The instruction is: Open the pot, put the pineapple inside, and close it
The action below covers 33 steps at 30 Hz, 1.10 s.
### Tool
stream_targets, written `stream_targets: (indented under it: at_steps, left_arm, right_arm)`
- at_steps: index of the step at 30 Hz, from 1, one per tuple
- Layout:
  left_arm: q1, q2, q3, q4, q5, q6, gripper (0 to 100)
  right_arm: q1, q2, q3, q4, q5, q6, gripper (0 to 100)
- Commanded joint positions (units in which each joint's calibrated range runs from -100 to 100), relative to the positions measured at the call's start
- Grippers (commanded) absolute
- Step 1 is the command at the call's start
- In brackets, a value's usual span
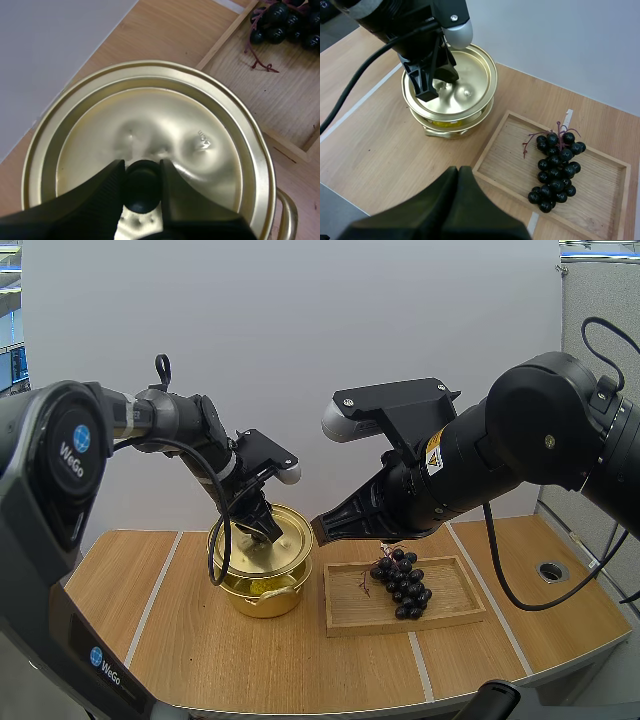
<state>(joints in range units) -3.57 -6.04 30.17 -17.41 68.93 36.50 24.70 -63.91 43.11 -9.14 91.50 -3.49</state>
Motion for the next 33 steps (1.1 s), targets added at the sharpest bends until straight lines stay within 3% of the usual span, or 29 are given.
stream_targets:
  at_steps: [1,33]
  left_arm:
    - [-0.17,1.7,0.1,-1.6,-1.4,0.2,0]
    - [-0.17,7.7,0.2,-1.6,1.6,0.2,0]
  right_arm:
    - [-0.3,-0.8,0.2,-0.1,-1.2,0.1,0]
    - [-0.3,-0.8,0.2,-0.1,-1.2,0.1,0]
